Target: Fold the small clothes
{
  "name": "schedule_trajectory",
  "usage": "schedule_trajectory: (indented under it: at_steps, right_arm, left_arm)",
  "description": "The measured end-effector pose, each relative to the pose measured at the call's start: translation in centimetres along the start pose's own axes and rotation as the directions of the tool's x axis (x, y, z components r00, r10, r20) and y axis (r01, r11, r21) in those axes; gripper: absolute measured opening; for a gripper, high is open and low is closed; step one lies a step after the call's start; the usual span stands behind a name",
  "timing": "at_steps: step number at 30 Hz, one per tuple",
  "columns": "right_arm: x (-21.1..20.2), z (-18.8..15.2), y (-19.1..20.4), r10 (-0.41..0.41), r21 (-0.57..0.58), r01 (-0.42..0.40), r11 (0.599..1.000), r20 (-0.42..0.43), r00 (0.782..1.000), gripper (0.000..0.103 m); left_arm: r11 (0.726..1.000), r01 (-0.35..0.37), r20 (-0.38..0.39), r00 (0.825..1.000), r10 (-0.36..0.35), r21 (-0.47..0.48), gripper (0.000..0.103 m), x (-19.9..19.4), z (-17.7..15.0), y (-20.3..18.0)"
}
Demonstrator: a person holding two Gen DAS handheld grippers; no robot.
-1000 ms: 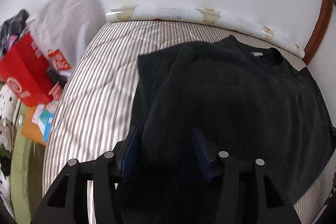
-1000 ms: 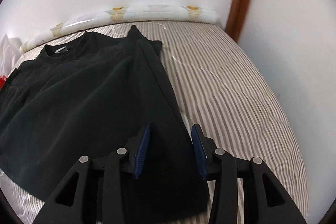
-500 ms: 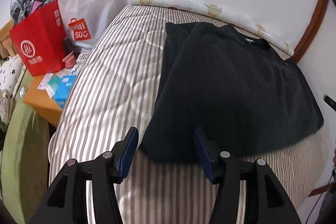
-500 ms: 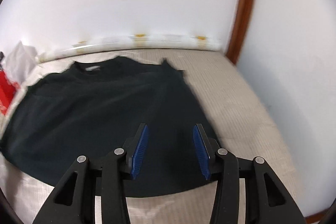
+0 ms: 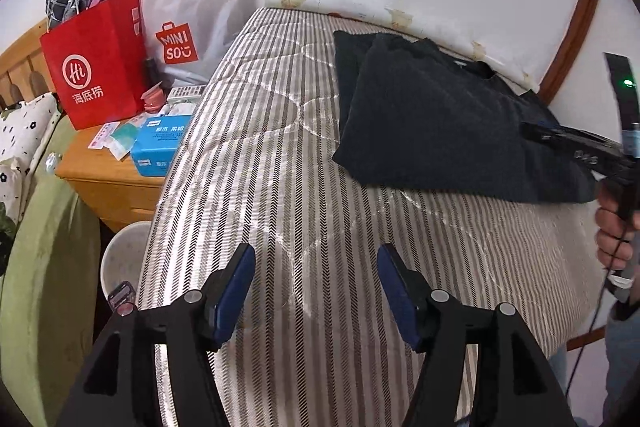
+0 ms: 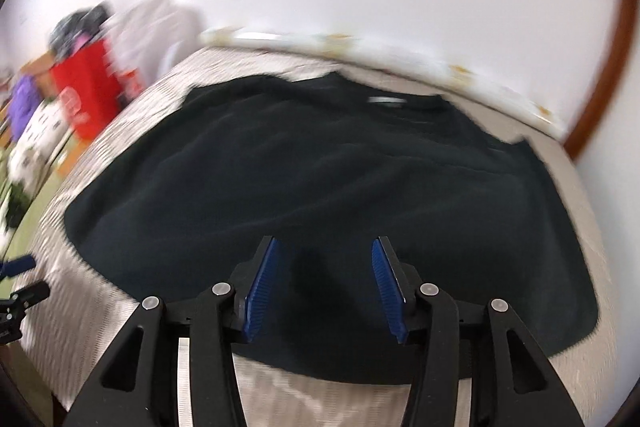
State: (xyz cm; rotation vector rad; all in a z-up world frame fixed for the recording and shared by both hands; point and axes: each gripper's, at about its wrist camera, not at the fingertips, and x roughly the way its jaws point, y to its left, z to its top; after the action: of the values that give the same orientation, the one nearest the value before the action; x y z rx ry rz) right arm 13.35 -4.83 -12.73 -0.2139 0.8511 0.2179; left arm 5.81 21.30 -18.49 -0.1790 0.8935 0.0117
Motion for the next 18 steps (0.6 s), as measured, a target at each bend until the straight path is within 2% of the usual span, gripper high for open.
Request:
schedule_trajectory:
  at_steps: [8,13,18]
  right_arm:
    - [1.0,0.2,6.0,0.032,-0.126,-0.033,0.991,-0.010,0.999,0.048]
    - [1.7,-0.2,6.5,0.021,-0.151,-0.026,0.988,-0.033,0.999,0.048]
    - [0.5,0.5,6.6,0.083,-0.150,-0.085,0.985,-0.018,0.996,0.048]
  left_arm:
    - [0.999,0.040,-0.001,0.999,-0.040,-0.014,0.065,0.4,0.3,1.0]
    - [0.998,0.058,0.000,0.998,-0.058,-0.007,0.065,0.6,0.3,1.4]
    - [0.996,0.086,-0.013,0.996,-0.086,-0.022,0.065,1.0,0.4,1.8]
